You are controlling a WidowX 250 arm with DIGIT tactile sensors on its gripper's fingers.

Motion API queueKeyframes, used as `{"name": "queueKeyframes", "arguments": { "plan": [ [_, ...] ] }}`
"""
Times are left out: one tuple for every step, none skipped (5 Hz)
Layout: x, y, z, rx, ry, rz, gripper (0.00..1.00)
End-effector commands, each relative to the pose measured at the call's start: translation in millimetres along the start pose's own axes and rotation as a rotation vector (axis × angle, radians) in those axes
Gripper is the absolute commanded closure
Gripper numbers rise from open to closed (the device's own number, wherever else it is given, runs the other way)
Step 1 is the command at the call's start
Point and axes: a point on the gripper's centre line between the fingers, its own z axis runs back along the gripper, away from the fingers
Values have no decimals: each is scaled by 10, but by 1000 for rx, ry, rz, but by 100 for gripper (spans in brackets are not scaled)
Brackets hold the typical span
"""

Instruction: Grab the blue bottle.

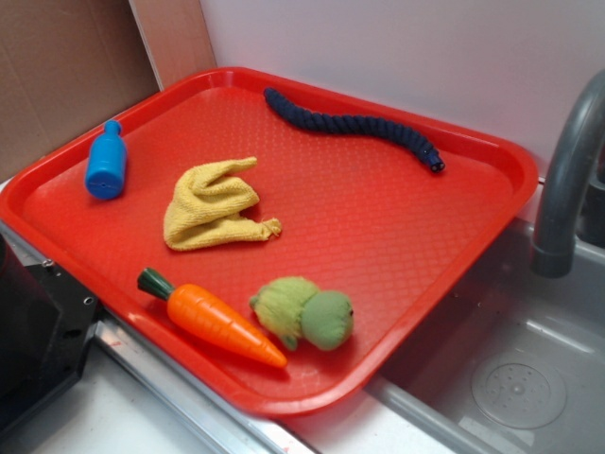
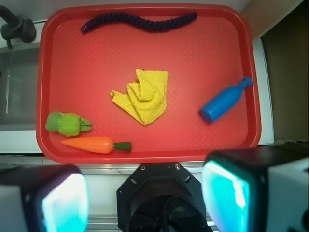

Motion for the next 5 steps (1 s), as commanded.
{"name": "queueKeyframes", "arguments": {
  "plan": [
    [0,0,0,0,0,0,0],
    [143,516,-502,91,43,241,0],
    [142,948,-860,97,-47,490,0],
    [142,948,-860,97,-47,490,0],
    [142,948,-860,97,-47,490,0]
  ]
}}
